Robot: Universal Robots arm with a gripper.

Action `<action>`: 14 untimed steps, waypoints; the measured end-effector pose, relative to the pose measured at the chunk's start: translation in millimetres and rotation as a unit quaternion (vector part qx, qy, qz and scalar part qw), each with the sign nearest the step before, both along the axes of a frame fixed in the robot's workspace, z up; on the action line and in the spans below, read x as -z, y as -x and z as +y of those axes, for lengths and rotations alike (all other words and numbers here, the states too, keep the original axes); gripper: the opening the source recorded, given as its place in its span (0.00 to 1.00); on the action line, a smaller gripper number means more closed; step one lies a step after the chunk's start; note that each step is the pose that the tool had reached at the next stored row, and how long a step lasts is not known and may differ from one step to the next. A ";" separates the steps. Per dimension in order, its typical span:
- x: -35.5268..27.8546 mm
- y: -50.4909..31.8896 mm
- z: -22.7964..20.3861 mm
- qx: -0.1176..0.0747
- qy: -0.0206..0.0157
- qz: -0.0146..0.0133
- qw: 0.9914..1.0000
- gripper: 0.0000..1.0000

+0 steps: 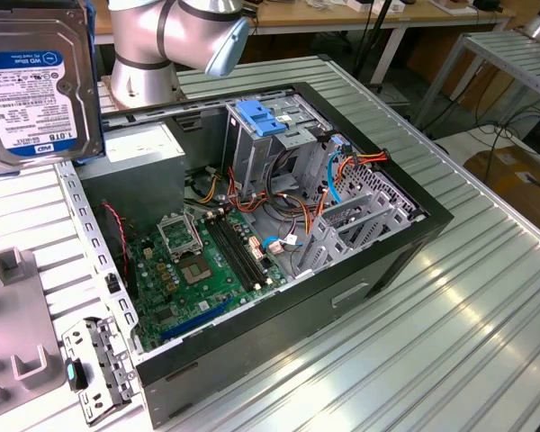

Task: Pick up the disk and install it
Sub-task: 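Pick up the disk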

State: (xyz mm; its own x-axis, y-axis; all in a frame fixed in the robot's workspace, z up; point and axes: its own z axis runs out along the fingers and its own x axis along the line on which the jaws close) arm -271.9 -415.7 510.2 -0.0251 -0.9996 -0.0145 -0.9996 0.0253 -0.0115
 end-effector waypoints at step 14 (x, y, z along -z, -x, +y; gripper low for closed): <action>0.8 -32.0 -0.3 0.000 0.000 0.000 1.000 0.37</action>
State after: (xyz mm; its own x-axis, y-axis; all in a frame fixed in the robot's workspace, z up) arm -239.9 -416.0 509.4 -0.0251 -0.9996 -0.0143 -0.9996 0.0253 -0.0114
